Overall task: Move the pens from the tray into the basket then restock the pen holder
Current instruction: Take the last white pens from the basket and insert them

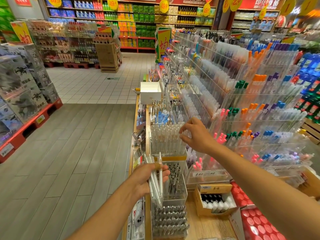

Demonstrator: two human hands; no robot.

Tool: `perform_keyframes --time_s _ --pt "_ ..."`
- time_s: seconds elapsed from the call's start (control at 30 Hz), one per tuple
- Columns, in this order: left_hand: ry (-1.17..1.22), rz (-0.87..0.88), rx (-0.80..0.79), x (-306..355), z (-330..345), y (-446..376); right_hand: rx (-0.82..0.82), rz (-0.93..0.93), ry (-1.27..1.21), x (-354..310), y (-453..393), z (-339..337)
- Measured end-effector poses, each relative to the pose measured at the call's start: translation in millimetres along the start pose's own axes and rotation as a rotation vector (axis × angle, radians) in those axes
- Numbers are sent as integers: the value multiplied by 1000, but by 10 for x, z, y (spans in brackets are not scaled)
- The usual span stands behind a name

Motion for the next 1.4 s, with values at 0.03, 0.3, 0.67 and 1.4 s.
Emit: perform_keyframes --time_s 0.03,0.3,0.67,1.4 --pt "0 -4 -9 -1 0 -4 8 20 -12 -5 11 -14" --pt "0 -9 -82 10 88 -6 -227 175 -497 -495 430 215" --pt "-8 55 -82 -41 130 -5 -335 391 -724 -519 416 196" --pt "46 -93 92 -9 -101 -10 185 89 -362 -141 36 -98"
Point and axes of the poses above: each hand's wrist, its own y-axis away from the middle knuckle, its own z-axis out of the palm, x = y × z, the point moved 1 cm from there along -y, towards the middle knuckle, and after that the axes turned 10 degrees about y, right-handed, at the moved point
